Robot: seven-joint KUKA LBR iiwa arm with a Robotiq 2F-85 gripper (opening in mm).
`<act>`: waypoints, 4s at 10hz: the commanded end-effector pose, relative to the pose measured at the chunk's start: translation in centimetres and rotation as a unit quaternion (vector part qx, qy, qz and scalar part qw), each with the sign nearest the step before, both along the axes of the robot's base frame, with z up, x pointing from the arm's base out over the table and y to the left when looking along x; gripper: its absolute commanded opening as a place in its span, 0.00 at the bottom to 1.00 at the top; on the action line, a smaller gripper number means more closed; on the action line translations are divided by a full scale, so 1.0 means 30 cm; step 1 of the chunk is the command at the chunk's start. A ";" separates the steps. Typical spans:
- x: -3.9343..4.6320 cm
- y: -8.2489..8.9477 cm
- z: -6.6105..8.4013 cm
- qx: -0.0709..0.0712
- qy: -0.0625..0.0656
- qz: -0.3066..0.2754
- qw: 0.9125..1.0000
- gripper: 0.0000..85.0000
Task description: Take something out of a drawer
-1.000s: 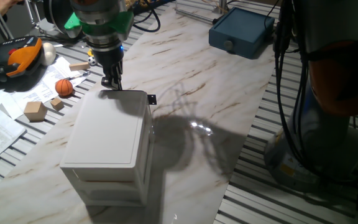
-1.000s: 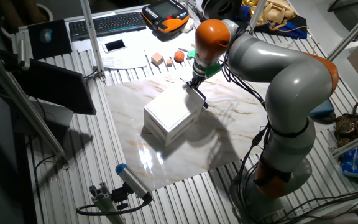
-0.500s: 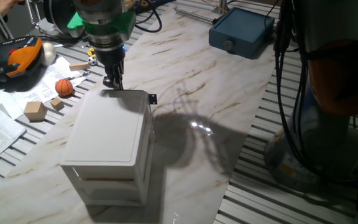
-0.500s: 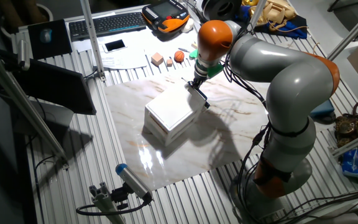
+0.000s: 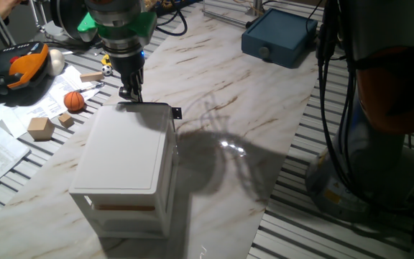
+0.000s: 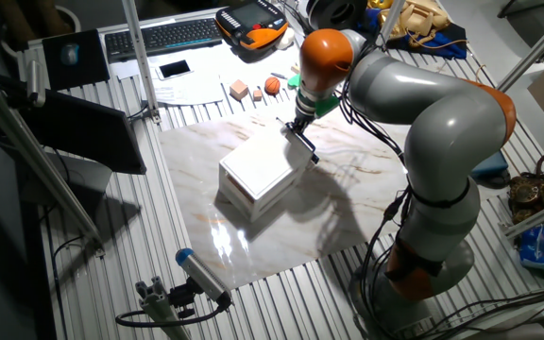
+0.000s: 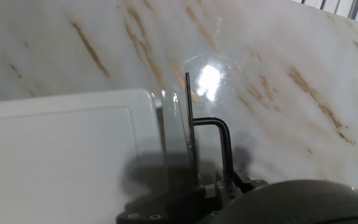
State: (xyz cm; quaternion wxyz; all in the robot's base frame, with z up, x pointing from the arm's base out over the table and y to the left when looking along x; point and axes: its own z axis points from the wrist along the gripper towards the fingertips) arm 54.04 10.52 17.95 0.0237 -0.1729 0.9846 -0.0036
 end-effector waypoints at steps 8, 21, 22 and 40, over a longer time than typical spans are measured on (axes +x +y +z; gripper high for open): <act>0.018 -0.048 -0.006 -0.005 -0.003 0.004 1.000 0.00; 0.048 -0.129 -0.003 -0.013 -0.005 0.009 1.000 0.00; 0.049 -0.132 -0.002 -0.014 -0.005 0.009 1.000 0.00; 0.064 -0.193 -0.002 -0.013 0.010 -0.020 1.000 0.00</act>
